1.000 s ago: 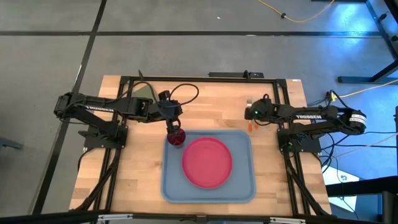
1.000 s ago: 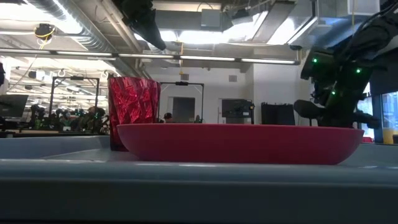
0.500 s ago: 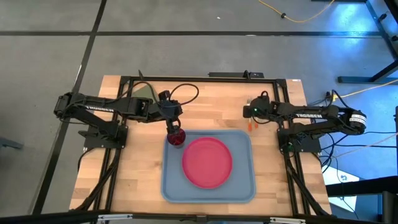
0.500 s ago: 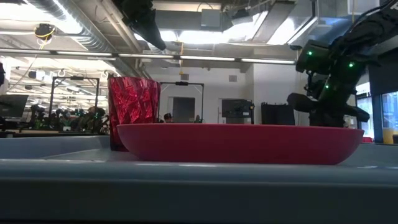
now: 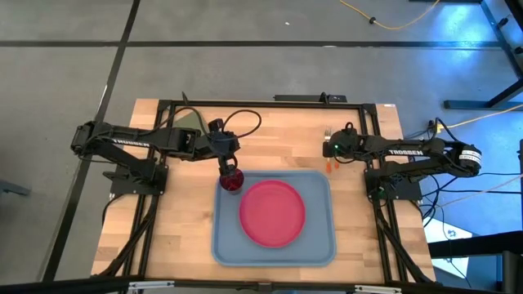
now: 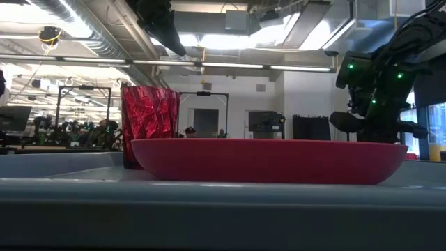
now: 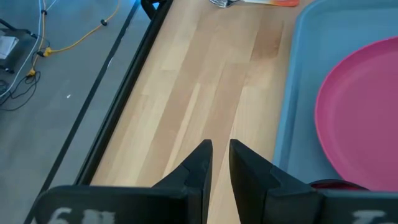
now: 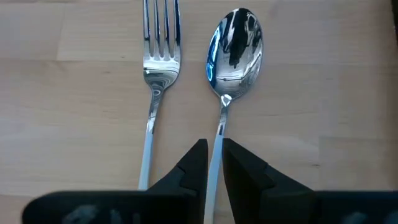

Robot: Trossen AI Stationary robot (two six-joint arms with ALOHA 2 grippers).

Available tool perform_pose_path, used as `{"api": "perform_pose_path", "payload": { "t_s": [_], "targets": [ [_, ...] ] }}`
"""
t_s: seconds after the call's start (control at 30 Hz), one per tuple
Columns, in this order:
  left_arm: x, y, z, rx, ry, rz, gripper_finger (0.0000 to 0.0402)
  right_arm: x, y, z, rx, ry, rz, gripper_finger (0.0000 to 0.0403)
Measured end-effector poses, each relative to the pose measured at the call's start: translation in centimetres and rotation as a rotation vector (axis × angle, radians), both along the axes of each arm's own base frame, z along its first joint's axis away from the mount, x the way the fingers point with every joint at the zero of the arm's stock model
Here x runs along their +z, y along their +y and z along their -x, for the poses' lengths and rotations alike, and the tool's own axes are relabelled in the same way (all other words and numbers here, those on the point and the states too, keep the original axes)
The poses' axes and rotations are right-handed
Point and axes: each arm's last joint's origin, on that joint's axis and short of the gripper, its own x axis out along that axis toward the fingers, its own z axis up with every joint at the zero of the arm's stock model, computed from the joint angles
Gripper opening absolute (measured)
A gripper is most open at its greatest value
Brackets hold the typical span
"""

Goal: Pick and place plate/cup/fork/spoon on tray
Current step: Put the orange spoon on the blue serving tray to the right of the pink plate

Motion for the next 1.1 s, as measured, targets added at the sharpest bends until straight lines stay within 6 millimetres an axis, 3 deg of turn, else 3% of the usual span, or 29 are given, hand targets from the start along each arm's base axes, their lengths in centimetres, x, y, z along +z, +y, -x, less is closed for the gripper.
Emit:
{"api": "perform_pose_path", "payload": {
  "t_s": [0.5, 1.1],
  "targets": [
    [0.0, 0.0, 0.0, 0.001, -0.001, 0.002, 0.0047, 0.0, 0.01, -0.06, 0.099, 0.047, 0.006, 0.0054],
    [0.0, 0.0, 0.0, 0.002, -0.001, 0.002, 0.0047, 0.06, -0.08, -0.08, 0.091, 0.051, 0.029, 0.0054]
  ]
}}
